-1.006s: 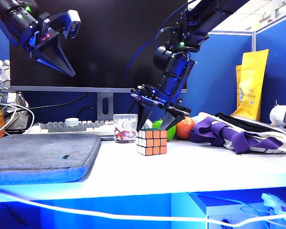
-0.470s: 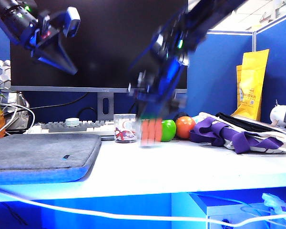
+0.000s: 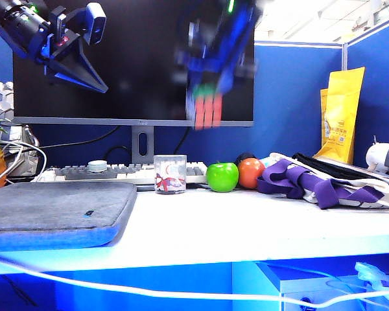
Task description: Rotate the Rubik's Cube so that its red face is facing towards you.
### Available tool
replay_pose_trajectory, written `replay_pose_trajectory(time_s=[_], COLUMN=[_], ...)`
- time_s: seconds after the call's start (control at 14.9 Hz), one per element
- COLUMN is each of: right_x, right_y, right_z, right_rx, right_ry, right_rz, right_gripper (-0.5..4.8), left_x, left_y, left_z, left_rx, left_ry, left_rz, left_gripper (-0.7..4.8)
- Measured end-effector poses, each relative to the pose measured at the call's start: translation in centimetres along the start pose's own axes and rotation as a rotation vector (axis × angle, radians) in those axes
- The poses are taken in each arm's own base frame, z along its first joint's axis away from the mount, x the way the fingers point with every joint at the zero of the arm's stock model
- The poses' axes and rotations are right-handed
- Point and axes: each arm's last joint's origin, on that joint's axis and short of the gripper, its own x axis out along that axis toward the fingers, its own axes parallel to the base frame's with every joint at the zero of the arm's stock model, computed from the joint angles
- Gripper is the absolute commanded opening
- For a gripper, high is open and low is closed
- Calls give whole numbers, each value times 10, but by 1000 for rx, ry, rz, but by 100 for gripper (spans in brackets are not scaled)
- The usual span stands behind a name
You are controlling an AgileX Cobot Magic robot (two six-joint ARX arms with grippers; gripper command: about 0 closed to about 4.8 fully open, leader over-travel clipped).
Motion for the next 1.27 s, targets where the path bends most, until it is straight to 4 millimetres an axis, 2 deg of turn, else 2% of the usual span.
replay_pose_trajectory(time_s=[0.07,0.13,0.2,0.27,0.34,0.4,0.6,0.67,0.8,0.87,1.14,1.27], right_x=[-23,-56,-108,-141,-157,-160,-152,-141,-98,-83,-41,-22], right_y=[3,5,7,7,7,5,5,3,-4,-4,7,6], right_z=[13,30,50,52,41,16,-79,-113,-183,-198,-218,-233], right_rx=[-14,-26,-56,-76,-80,-78,11,63,169,199,225,223], right_ry=[-51,-125,-231,-275,-261,-235,-297,-330,-273,-251,-313,-286], right_rz=[-2,3,6,4,2,1,30,40,-26,-52,-40,-56], right_gripper=[76,76,76,76,76,75,72,72,72,72,72,72], left_x=[0,0,0,0,0,0,1,0,1,3,10,11], left_y=[0,0,-1,-1,-2,-2,-2,-2,-3,-4,-8,-9], left_z=[0,0,0,1,2,2,2,2,2,4,8,9], left_rx=[-1,-1,-2,-1,0,0,-3,-3,3,8,32,38], left_ry=[0,0,-6,-27,-44,-46,-46,-46,-48,-47,-55,-55], left_rz=[-2,-2,-9,-32,-51,-53,-58,-57,-59,-63,-83,-86], left_gripper=[-5,-5,-5,-5,-5,-5,-5,-5,-5,-5,-5,-5])
